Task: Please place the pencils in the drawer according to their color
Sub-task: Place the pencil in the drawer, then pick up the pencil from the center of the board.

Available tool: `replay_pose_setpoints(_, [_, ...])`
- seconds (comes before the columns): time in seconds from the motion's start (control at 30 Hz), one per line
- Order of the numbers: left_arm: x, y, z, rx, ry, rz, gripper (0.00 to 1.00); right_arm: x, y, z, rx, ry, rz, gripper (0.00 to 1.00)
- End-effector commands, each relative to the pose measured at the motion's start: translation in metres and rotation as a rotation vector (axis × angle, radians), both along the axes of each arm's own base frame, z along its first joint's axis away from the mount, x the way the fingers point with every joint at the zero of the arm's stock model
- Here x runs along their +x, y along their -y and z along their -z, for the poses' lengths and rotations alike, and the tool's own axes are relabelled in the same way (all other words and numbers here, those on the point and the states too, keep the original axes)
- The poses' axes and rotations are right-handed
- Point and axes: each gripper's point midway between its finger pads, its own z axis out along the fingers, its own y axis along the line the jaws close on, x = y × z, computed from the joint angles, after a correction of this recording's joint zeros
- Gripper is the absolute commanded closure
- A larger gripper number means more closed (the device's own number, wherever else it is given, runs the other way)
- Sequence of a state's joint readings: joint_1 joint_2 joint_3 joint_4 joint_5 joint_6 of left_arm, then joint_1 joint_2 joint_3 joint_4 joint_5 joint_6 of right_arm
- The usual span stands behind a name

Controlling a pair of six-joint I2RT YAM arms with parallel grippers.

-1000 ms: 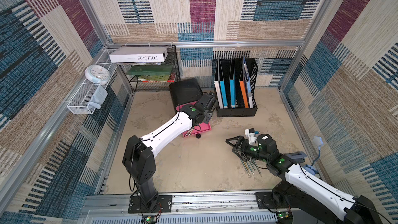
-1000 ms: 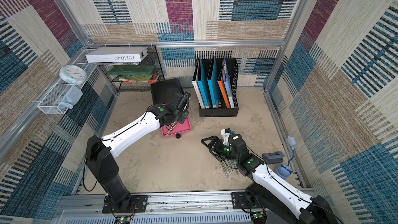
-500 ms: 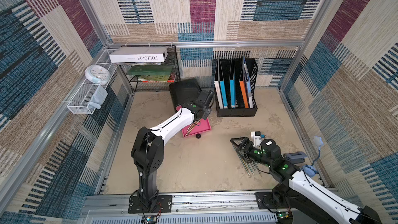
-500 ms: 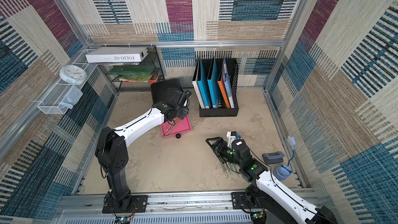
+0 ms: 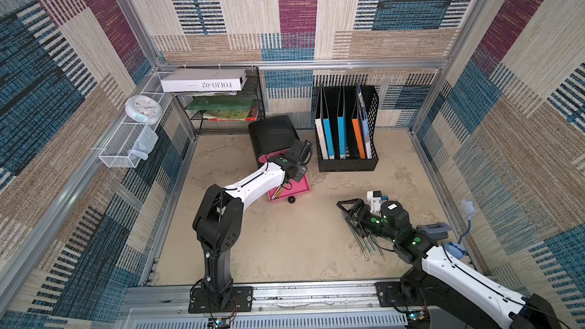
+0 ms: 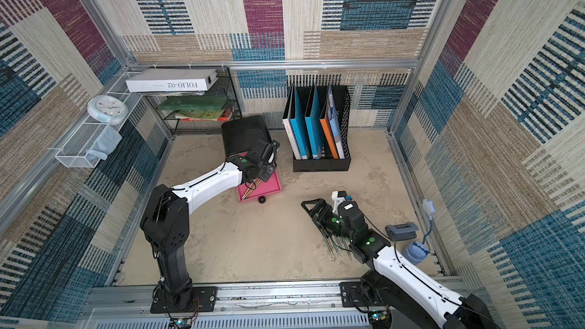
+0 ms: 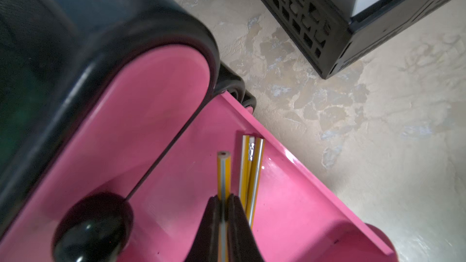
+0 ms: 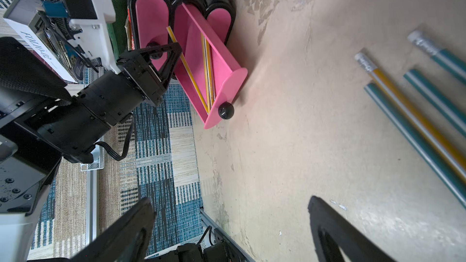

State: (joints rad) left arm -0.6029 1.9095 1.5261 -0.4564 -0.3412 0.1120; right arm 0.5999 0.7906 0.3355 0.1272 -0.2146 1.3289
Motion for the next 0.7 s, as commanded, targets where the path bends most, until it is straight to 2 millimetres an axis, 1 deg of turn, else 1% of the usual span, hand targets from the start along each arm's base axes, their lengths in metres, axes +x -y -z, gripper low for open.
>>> replay_pose_setpoints(0.0, [-0.001, -0.001, -0.005, -0.012, 0.007, -0.011, 0.81, 0.004, 0.0, -0.01, 0.005, 0.032, 0.01, 0.01])
replay_pose_setpoints(0.13, [-0.001, -0.001, -0.012, -0.022, 0.008, -0.013, 0.73, 0.005, 0.001, -0.015, -0.007, 0.039, 0.014, 0.01])
replay_pose_setpoints(0.23, [0.0, 0.0, -0.021, -0.031, 0.013, -0.022, 0.72, 0.006, 0.002, -0.017, -0.009, 0.043, 0.021, 0.01])
replay_pose_setpoints(0.33, [-0.001, 0.002, -0.037, -0.072, 0.023, -0.037, 0.71, 0.007, 0.004, -0.019, -0.016, 0.047, 0.03, 0.01])
replay_pose_setpoints(0.4, [-0.003, 0.003, -0.051, -0.114, 0.031, -0.055, 0.71, 0.007, 0.006, -0.021, -0.026, 0.057, 0.036, 0.01])
replay_pose_setpoints(0.57, [-0.015, -0.001, -0.08, -0.211, 0.023, -0.137, 0.7, 0.008, 0.01, -0.025, -0.053, 0.071, 0.045, 0.01])
replay_pose_setpoints(0.67, [-0.03, -0.001, -0.086, -0.297, -0.02, -0.194, 0.7, 0.007, 0.01, -0.024, -0.075, 0.069, 0.034, 0.01])
